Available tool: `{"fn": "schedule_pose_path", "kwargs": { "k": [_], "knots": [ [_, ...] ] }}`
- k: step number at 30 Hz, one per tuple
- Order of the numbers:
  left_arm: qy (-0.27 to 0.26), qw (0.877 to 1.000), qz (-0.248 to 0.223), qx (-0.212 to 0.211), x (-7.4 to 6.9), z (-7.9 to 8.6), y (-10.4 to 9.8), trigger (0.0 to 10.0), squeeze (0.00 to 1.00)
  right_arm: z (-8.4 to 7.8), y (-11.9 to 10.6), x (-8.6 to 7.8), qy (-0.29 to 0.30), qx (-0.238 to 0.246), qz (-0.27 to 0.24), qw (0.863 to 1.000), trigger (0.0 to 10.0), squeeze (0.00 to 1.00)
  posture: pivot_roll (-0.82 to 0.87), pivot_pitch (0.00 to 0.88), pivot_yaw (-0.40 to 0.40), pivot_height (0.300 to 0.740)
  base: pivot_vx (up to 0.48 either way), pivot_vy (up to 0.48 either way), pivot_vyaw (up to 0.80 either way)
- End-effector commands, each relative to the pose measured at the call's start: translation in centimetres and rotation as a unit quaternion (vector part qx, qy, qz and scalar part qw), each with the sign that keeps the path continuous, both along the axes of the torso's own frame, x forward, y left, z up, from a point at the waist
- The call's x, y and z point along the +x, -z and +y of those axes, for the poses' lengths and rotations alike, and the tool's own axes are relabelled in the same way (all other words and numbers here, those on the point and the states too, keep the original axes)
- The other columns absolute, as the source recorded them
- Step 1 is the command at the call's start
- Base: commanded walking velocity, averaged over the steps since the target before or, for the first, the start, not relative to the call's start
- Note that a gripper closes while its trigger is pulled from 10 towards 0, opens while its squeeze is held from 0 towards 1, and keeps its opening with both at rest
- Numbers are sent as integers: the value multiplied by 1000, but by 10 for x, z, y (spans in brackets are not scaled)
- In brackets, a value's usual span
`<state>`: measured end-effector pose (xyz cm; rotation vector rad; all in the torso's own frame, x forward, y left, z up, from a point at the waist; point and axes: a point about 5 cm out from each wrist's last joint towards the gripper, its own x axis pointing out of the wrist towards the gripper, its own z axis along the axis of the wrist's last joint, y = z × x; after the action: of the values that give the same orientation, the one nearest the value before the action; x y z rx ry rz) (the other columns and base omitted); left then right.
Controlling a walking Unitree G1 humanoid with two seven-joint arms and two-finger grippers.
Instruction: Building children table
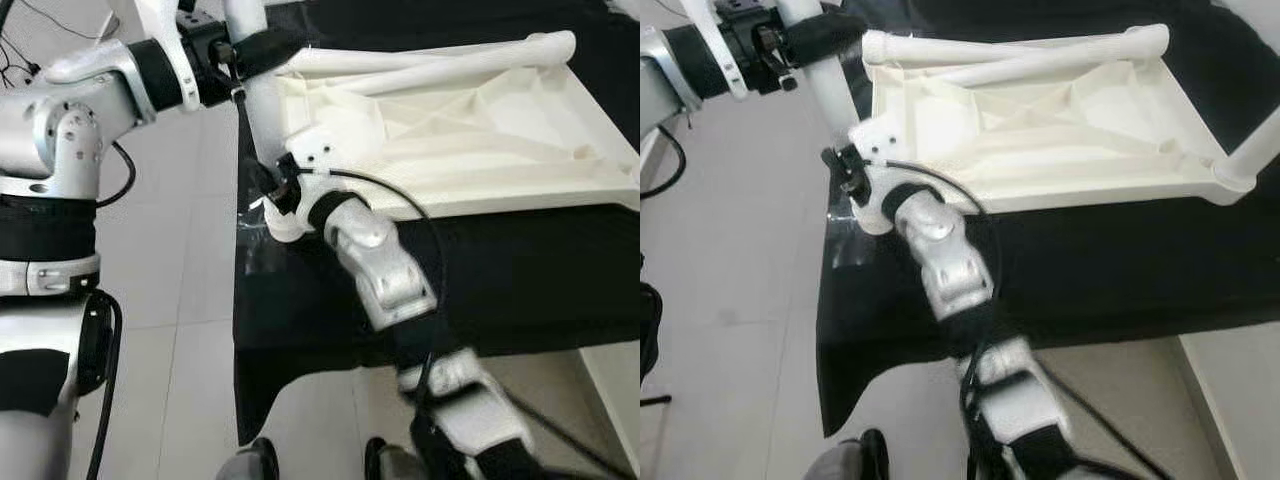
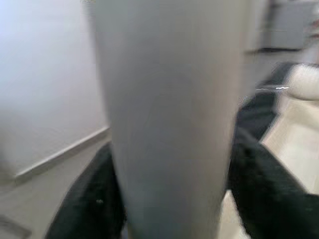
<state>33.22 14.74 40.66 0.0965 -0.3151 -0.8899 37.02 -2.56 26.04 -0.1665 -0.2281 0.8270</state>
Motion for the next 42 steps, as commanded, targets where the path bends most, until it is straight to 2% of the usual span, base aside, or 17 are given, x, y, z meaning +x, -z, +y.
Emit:
{"fn": "schedule_pose_path", "kwargs": {
  "k": [1, 2, 4, 5, 6, 11, 17, 18, 19, 20, 35, 36, 37, 38, 39, 40, 42],
  "knots": [
    [6, 1000, 10, 11, 0, 0, 4, 0, 0, 2, -12, -1, -99, 3, -23, 995, 10000, 1000, 54, 257, 39, 740, 0, 0, 0],
    [6, 1000, 10, 11, 0, 0, 4, 0, 0, 2, -12, -1, -99, 3, -23, 995, 10000, 1000, 54, 257, 39, 740, 0, 0, 0],
    [8, 1000, 11, 12, -1, -1, 5, 0, 0, -4, -17, 2, -143, -15, -29, 989, 10000, 980, 54, 258, 40, 740, 0, 0, 0],
    [10, 1000, 11, 13, -1, -1, 6, 0, 0, -6, -18, 3, -158, -36, -36, 986, 10000, 290, 54, 258, 40, 740, 0, 0, 0],
    [12, 1000, 12, 14, -1, -2, 7, 0, 0, -7, -19, 4, -165, -59, -39, 984, 10000, 0, 56, 257, 40, 740, 0, 0, 0],
    [18, 1000, 11, 17, -2, -4, 7, 0, 0, -7, -21, 5, -177, -80, -41, 980, 10000, 0, 59, 257, 41, 740, 0, 0, 0],
    [62, 997, 8, 48, -7, -16, 13, 0, 0, 2, -25, 6, -235, -84, -20, 968, 10000, 0, 67, 257, 49, 740, 0, 0, 0],
    [76, 996, 7, 55, -8, -20, 15, 0, 0, 5, -25, 5, -251, -80, -14, 965, 3961, 0, 68, 256, 51, 740, 0, 0, 0],
    [85, 995, 7, 60, -9, -23, 16, 0, 0, 6, -25, 5, -263, -77, -12, 962, 2706, 0, 68, 256, 51, 740, 0, 0, 0],
    [94, 994, 6, 62, -9, -27, 15, 0, 0, 7, -24, 5, -274, -75, -7, 959, 0, 0, 68, 255, 53, 740, 0, 0, 0],
    [100, 993, 13, 58, -8, -28, 19, 0, 0, 5, -17, 8, -269, -81, 4, 960, 0, 0, 57, 254, 51, 740, 0, 0, 0],
    [90, 995, 15, 50, -6, -27, 19, 1882, 165, 5, -16, 9, -260, -82, 2, 962, 0, 0, 55, 257, 48, 740, 0, 0, 0],
    [90, 995, 15, 50, -6, -27, 19, 1882, 165, 5, -16, 9, -260, -82, 2, 962, 0, 0, 55, 257, 48, 740, 0, 0, 0],
    [79, 996, 15, 47, -5, -25, 18, 10000, 1000, 6, -11, 12, -230, -83, 9, 970, 0, 0, 42, 257, 34, 740, 0, 0, 0],
    [79, 996, 15, 47, -5, -25, 18, 10000, 1000, 6, -11, 12, -230, -83, 9, 970, 0, 0, 42, 257, 34, 740, 0, 0, 0],
    [54, 998, 18, 26, -2, -20, 15, 10000, 1000, 9, 6, 19, -119, -115, 16, 986, 0, 0, 32, 258, 9, 740, 0, 0, 0],
    [54, 998, 18, 26, -2, -20, 15, 10000, 1000, 9, 6, 19, -119, -115, 16, 986, 0, 0, 32, 258, 9, 740, 0, 0, 0]
  ]
}}
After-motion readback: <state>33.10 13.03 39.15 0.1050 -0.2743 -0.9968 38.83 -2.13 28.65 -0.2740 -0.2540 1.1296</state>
